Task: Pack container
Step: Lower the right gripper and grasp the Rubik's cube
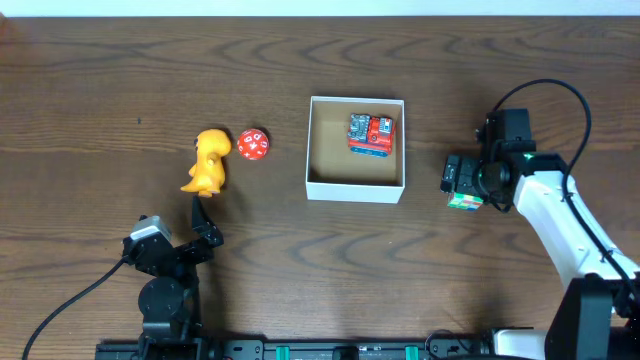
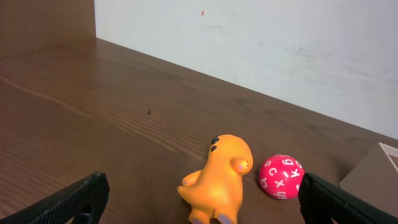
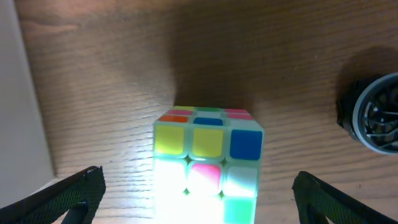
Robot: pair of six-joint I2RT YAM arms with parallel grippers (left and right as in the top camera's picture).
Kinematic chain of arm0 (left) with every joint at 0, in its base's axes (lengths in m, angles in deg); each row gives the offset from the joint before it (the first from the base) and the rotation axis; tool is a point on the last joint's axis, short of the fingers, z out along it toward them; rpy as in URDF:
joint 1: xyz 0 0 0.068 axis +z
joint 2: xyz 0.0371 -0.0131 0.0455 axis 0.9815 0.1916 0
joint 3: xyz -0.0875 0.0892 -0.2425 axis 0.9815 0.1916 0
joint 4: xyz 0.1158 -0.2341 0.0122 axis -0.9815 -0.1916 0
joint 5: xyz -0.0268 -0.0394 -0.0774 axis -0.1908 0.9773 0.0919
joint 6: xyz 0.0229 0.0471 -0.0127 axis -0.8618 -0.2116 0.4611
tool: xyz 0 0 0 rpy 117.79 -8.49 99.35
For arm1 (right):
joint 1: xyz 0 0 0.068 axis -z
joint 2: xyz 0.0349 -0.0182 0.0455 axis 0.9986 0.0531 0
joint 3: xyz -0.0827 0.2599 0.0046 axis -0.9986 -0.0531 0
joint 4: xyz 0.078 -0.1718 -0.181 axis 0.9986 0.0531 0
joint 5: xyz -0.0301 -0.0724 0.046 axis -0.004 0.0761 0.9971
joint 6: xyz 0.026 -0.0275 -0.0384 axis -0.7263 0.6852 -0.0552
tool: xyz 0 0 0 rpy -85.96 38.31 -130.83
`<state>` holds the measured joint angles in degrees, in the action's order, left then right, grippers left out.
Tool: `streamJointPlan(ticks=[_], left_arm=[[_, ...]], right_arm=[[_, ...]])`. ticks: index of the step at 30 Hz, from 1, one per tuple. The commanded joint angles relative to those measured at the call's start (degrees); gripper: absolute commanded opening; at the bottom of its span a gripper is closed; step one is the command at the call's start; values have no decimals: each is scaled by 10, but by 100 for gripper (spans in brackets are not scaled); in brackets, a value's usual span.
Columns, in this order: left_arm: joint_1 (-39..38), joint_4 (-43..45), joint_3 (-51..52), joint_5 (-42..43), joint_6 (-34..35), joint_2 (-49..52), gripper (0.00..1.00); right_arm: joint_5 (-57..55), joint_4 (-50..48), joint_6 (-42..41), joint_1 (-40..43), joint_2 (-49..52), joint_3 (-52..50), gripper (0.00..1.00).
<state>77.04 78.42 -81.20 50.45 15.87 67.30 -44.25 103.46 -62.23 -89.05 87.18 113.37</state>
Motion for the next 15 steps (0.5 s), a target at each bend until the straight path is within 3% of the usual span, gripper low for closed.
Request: streamJointPlan(ticks=[1,15], left_arm=[[3,-7,17,0,4,-3,98],[3,-7,17,0,4,-3,98]], right_arm=[[-14,-3,36,-4,16,-3,99],[-25,-59,56,-3,113,-3,99]])
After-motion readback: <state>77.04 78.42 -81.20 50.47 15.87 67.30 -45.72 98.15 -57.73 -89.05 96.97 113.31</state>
